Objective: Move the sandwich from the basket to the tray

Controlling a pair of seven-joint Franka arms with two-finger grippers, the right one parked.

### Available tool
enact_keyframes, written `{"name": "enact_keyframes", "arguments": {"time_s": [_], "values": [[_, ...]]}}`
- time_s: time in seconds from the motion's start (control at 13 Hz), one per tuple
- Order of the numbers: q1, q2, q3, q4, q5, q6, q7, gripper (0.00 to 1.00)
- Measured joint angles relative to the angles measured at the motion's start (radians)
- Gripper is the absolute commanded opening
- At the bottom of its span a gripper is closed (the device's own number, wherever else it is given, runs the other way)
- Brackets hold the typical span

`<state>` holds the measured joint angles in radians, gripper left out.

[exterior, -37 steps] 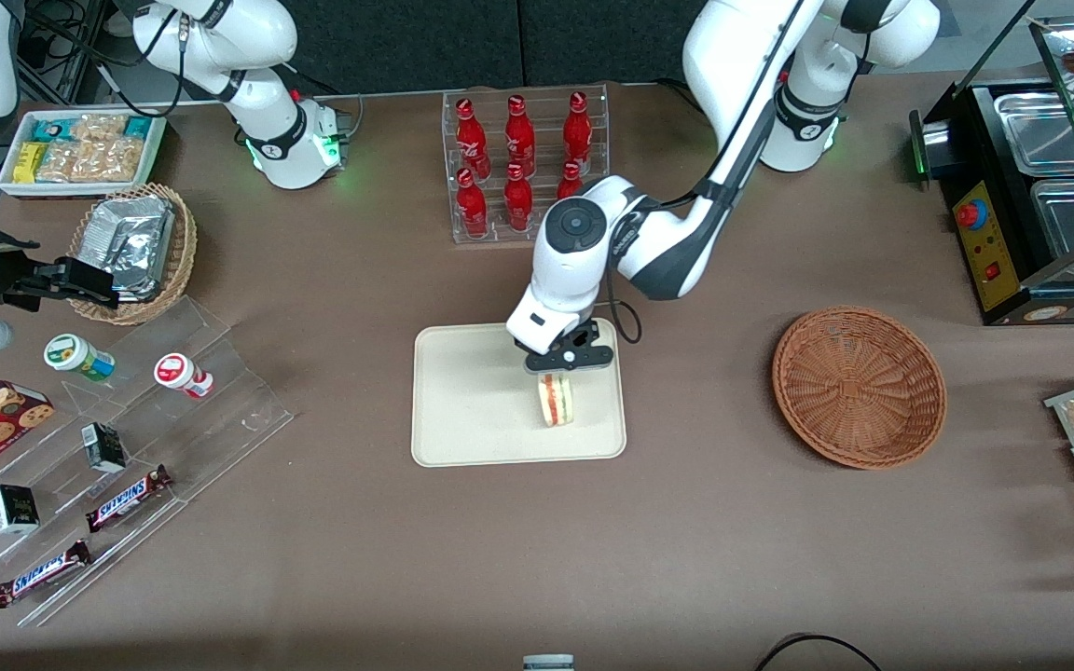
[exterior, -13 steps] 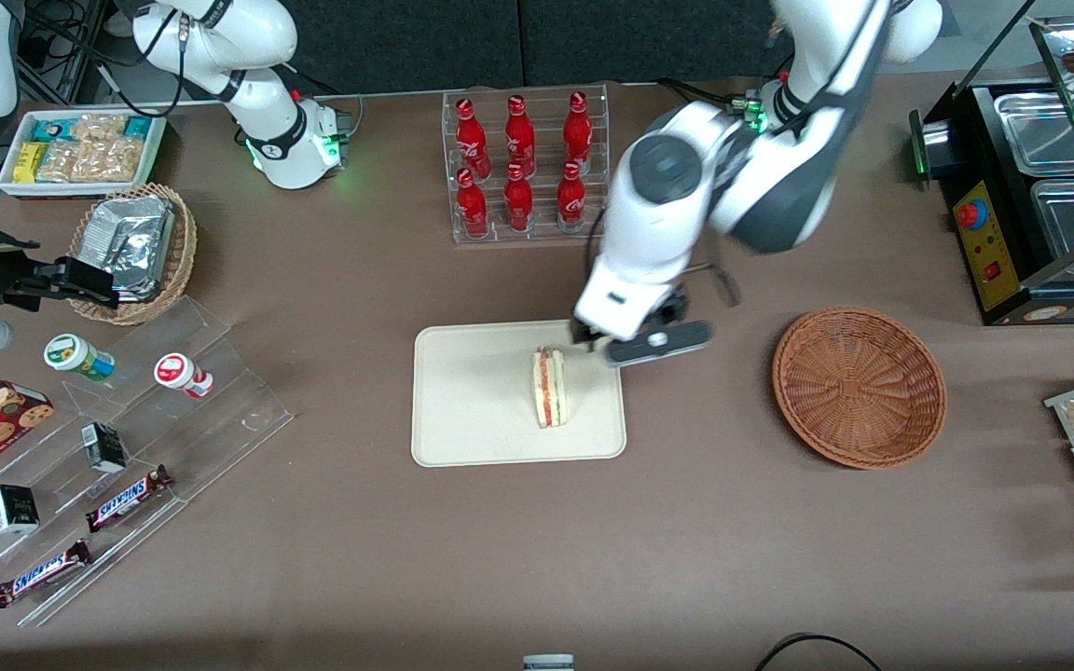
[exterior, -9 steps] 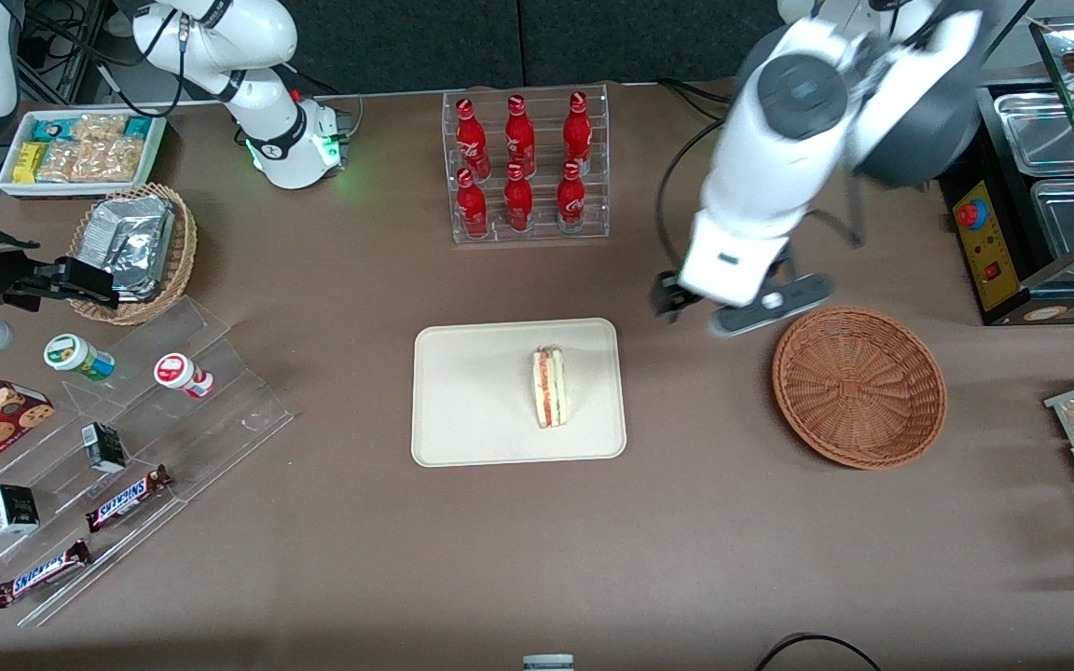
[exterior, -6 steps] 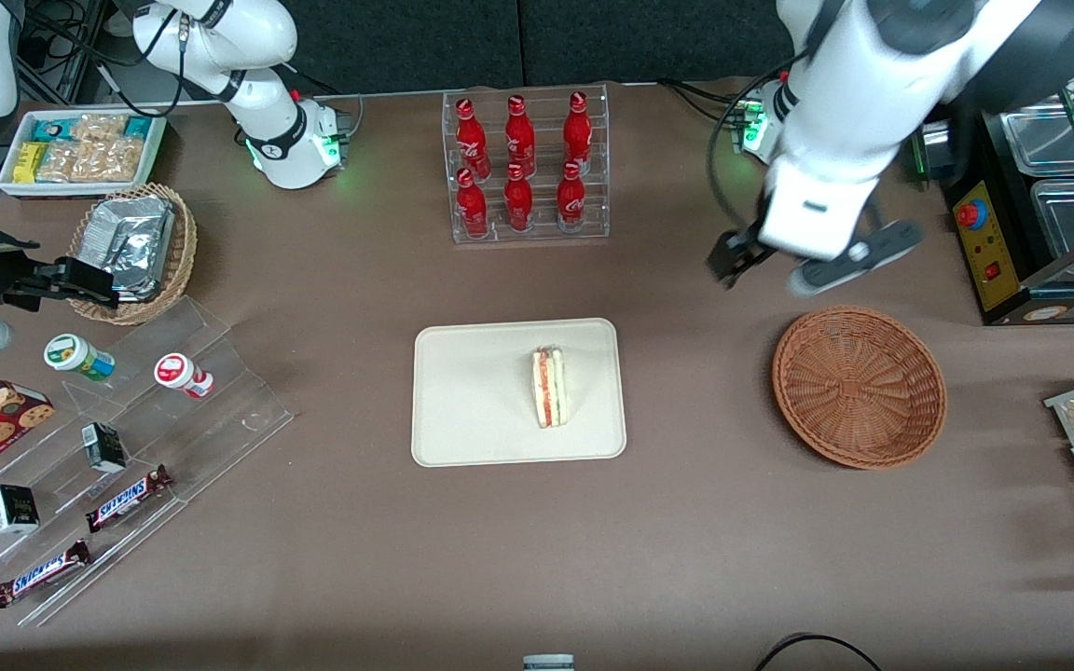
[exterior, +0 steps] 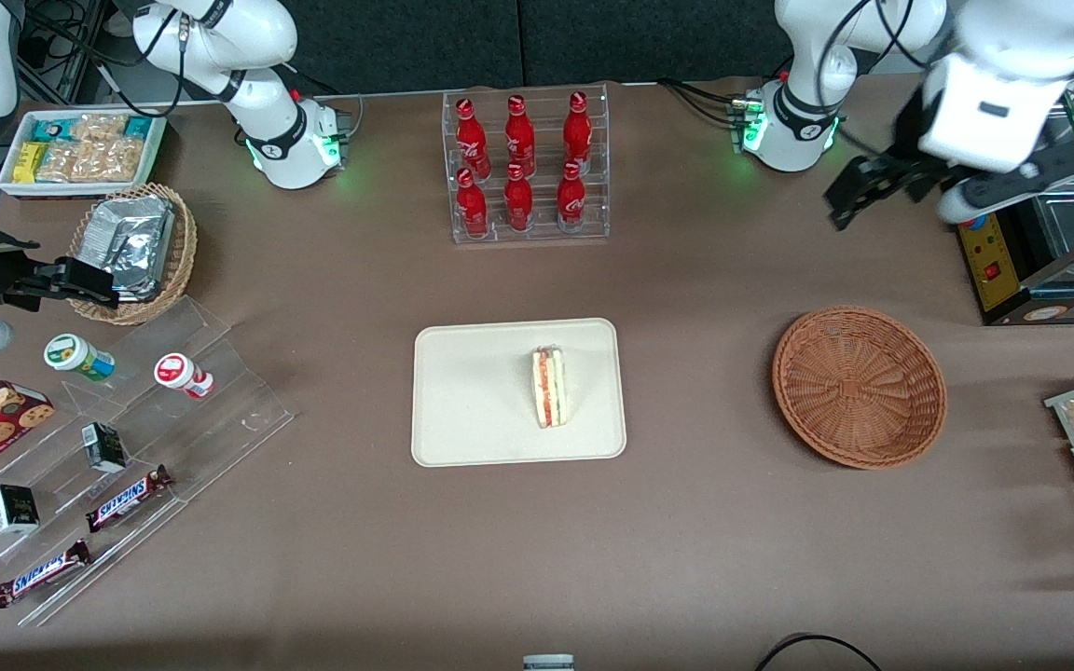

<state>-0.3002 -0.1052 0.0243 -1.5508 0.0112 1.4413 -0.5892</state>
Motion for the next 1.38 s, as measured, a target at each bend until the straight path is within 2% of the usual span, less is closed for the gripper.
{"name": "enact_keyframes", "arguments": {"time_s": [0.31, 0.62, 0.92, 1.38], "values": [[0.156, -0.021, 0.002, -0.007, -0.002, -0.055, 0.320, 0.99], [0.246, -0.040, 0.016, -0.052, -0.003, -0.070, 0.543, 0.99], [0.239, -0.072, 0.025, -0.106, -0.034, -0.055, 0.592, 0.99], [0.224, -0.193, 0.020, -0.330, -0.035, 0.078, 0.593, 0.99]]}}
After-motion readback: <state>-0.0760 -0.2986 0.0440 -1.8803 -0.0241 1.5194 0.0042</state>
